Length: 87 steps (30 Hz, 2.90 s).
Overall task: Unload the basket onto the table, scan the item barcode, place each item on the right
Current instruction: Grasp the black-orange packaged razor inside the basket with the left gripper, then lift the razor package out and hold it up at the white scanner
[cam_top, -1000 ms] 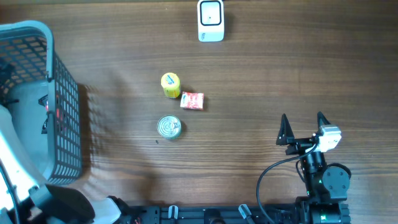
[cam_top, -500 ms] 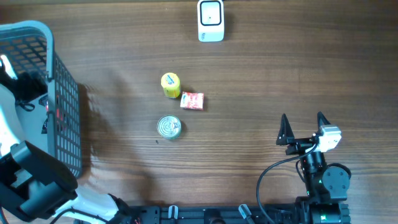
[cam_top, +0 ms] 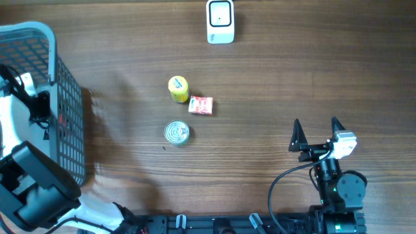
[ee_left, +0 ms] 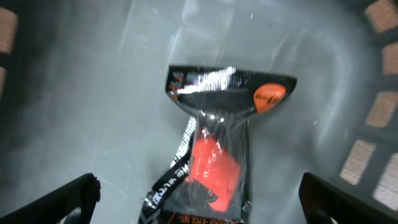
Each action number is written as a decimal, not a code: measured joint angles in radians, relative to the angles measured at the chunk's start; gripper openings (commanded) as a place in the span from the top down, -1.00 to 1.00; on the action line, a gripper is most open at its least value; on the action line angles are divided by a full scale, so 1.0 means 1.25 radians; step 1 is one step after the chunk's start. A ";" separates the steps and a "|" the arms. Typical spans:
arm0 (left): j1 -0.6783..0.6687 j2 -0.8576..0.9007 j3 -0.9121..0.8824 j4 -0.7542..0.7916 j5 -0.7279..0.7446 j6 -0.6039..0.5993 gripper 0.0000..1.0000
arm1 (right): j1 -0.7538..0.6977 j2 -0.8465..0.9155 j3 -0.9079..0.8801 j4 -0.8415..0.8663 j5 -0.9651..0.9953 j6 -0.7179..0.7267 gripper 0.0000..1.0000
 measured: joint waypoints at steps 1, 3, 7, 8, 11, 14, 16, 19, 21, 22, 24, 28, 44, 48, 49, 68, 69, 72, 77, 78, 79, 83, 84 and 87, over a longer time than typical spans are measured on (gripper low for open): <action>0.000 0.001 -0.016 0.022 0.000 0.000 -1.00 | 0.000 0.000 0.000 0.000 0.000 0.000 -1.00; 0.000 0.005 -0.038 0.052 0.000 0.002 -1.00 | 0.000 0.000 0.000 0.000 0.000 0.000 -1.00; 0.000 0.041 -0.073 0.106 0.006 0.002 -0.93 | 0.000 0.000 0.000 0.000 0.000 0.000 -1.00; 0.000 0.053 -0.077 0.114 0.009 0.002 -0.89 | 0.000 0.000 0.000 0.000 0.000 0.000 -1.00; -0.003 0.069 -0.079 0.143 0.029 0.003 -0.66 | 0.000 0.000 0.000 0.000 0.000 0.000 -1.00; -0.007 0.074 -0.079 0.163 0.036 0.004 -0.44 | 0.000 0.000 0.000 0.000 0.000 0.000 -1.00; -0.009 0.077 -0.079 0.175 0.039 0.005 -0.16 | 0.000 0.000 0.000 0.000 0.000 0.000 -1.00; -0.009 0.078 -0.079 0.184 0.041 0.005 0.09 | 0.000 0.000 0.000 0.000 0.000 0.000 -1.00; -0.009 0.078 -0.079 0.185 0.041 0.001 0.18 | 0.000 0.000 0.000 0.000 0.000 0.000 -1.00; -0.009 0.079 -0.079 0.184 0.041 -0.002 0.25 | 0.000 0.000 0.000 0.000 0.000 0.000 -1.00; -0.009 0.079 -0.079 0.184 0.041 -0.011 0.48 | 0.000 0.000 0.000 0.000 0.000 0.000 -1.00; -0.009 0.078 -0.077 0.183 0.035 -0.031 0.82 | 0.000 0.000 0.000 0.000 0.000 0.000 -1.00; -0.010 0.067 -0.066 0.184 0.043 -0.085 0.92 | 0.000 0.000 0.000 0.000 0.000 0.000 -1.00; -0.010 0.056 -0.068 0.180 0.041 -0.085 0.92 | 0.000 0.000 0.000 0.000 0.000 0.000 -1.00; -0.010 0.051 -0.069 0.174 0.039 -0.085 0.92 | 0.000 0.000 0.000 0.000 0.000 0.000 -1.00; -0.010 -0.504 -0.052 0.259 0.060 -0.259 0.92 | 0.000 0.000 0.000 0.000 0.000 0.000 -1.00; -0.010 -0.532 -0.052 0.263 0.080 -0.274 0.92 | 0.000 0.000 0.000 0.000 0.000 0.000 -1.00; -0.010 -0.630 -0.050 0.298 0.184 -0.335 0.92 | 0.000 0.000 0.000 0.000 0.000 0.000 -1.00; -0.016 -0.700 -0.046 0.366 0.403 -0.447 0.92 | 0.000 0.000 0.000 0.000 0.000 0.000 -1.00; -0.027 -0.703 -0.046 0.373 0.442 -0.466 0.92 | 0.000 0.000 0.000 0.000 0.000 0.000 -1.00; -0.043 -0.703 -0.046 0.372 0.476 -0.482 0.92 | 0.000 0.000 0.000 0.000 0.000 0.000 -1.00; -0.143 -0.683 -0.046 0.357 0.548 -0.518 0.92 | 0.000 0.000 0.000 0.000 0.000 0.000 -1.00; -0.179 -0.673 -0.046 0.352 0.558 -0.523 0.92 | 0.000 0.000 0.000 0.000 0.000 0.000 -1.00; -0.308 -0.629 -0.046 0.345 0.578 -0.532 0.92 | 0.000 0.000 0.000 0.000 0.000 0.000 -1.00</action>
